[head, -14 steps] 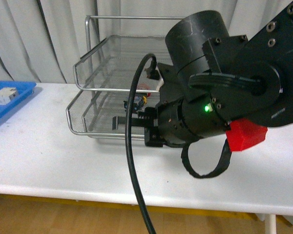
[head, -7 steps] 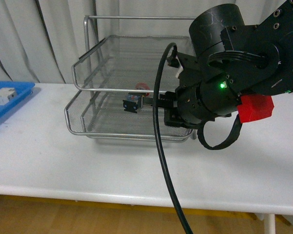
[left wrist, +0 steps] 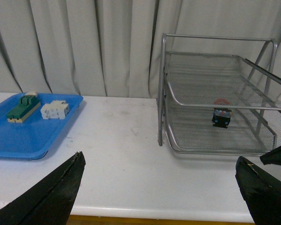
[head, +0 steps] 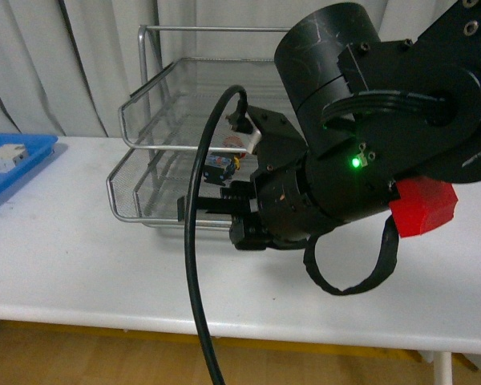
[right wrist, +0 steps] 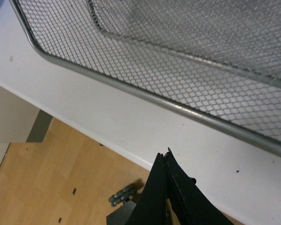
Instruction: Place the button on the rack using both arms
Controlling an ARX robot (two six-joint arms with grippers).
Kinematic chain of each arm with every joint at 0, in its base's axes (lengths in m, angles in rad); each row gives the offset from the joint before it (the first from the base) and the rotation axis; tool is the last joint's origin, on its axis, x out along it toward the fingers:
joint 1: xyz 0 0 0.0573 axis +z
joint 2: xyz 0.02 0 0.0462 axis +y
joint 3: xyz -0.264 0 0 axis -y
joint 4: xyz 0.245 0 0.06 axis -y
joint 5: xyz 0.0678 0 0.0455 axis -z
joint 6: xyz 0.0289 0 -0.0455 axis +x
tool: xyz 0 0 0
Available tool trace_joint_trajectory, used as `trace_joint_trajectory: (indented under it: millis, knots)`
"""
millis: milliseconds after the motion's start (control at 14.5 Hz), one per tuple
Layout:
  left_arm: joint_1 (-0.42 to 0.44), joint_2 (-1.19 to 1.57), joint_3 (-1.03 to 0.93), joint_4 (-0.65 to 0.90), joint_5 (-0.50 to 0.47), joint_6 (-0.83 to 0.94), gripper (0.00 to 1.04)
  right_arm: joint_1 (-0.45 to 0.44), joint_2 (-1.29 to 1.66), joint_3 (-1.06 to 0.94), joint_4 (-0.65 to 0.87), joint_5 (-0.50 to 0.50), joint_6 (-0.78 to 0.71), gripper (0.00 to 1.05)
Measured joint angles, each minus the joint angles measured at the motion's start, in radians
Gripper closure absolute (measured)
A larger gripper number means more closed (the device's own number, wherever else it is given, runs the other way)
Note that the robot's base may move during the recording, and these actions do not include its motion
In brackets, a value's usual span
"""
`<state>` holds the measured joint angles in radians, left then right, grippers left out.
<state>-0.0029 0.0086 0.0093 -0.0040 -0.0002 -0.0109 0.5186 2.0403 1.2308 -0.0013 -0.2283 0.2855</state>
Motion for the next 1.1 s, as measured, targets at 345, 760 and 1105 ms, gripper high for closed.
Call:
trace_joint_trajectory:
  millis: [345,760,1105]
  knots:
    - [0.000,0.000,0.000,0.000,0.000,0.000,0.07,-0.016,0.090,0.031,0.030,0.025,-0.025,1.03]
    - [0.000,0.000,0.000,0.000,0.000,0.000,0.07,-0.044,0.188,0.171,0.053,0.029,-0.043,1.03]
    - [0.000,0.000,0.000,0.000,0.000,0.000,0.07,-0.109,0.214,0.208,0.110,0.087,-0.041,1.03]
